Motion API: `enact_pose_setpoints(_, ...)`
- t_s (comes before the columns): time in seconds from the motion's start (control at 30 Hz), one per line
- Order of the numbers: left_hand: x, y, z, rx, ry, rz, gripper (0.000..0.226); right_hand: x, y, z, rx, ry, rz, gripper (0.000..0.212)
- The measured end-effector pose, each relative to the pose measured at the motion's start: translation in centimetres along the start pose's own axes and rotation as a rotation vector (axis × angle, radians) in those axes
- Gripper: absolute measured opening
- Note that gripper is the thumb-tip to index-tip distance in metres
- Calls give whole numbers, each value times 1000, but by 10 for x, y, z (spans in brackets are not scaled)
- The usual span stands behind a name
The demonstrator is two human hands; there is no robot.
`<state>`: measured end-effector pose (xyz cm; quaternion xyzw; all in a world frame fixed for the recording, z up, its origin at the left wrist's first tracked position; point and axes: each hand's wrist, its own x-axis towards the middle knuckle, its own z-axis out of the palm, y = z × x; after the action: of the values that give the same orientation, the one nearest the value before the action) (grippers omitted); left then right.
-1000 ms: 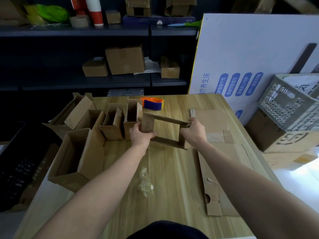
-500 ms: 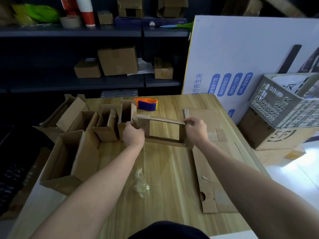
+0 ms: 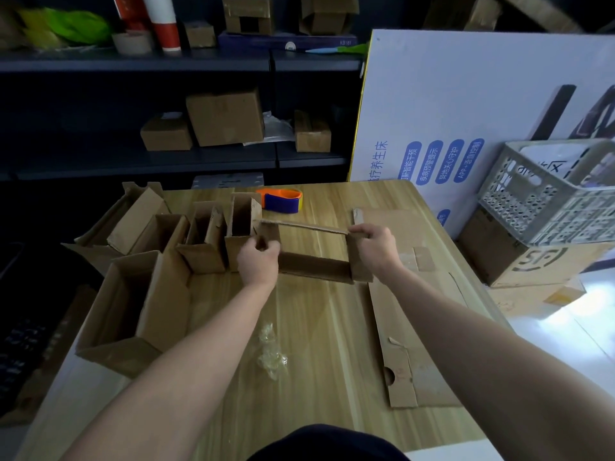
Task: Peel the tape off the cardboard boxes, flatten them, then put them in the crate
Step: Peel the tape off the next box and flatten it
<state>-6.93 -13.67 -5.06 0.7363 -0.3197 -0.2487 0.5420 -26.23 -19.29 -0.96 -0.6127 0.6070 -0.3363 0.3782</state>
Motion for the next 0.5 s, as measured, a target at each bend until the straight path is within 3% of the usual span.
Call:
enact_pose_setpoints(0.07, 0, 6, 0, -253, 19, -42, 24, -2, 4, -3, 38, -36, 63, 37)
enact_pose_setpoints(0.2, 4, 25, 3, -722, -72, -329, 15, -7, 5, -1, 242, -236, 210, 21)
enact_pose_setpoints(0.33, 6, 26, 0, -817, -145, -426, 25, 0, 8, 2, 102, -162, 162, 43)
enact_pose_setpoints(0.4, 8, 26, -4, -844, -185, -487, 25, 4, 13, -1, 52, -195, 173, 65)
enact_pose_setpoints(0.5, 9, 24, -6, -727, -167, -550, 26, 8, 20, -13, 16, -181, 239, 87)
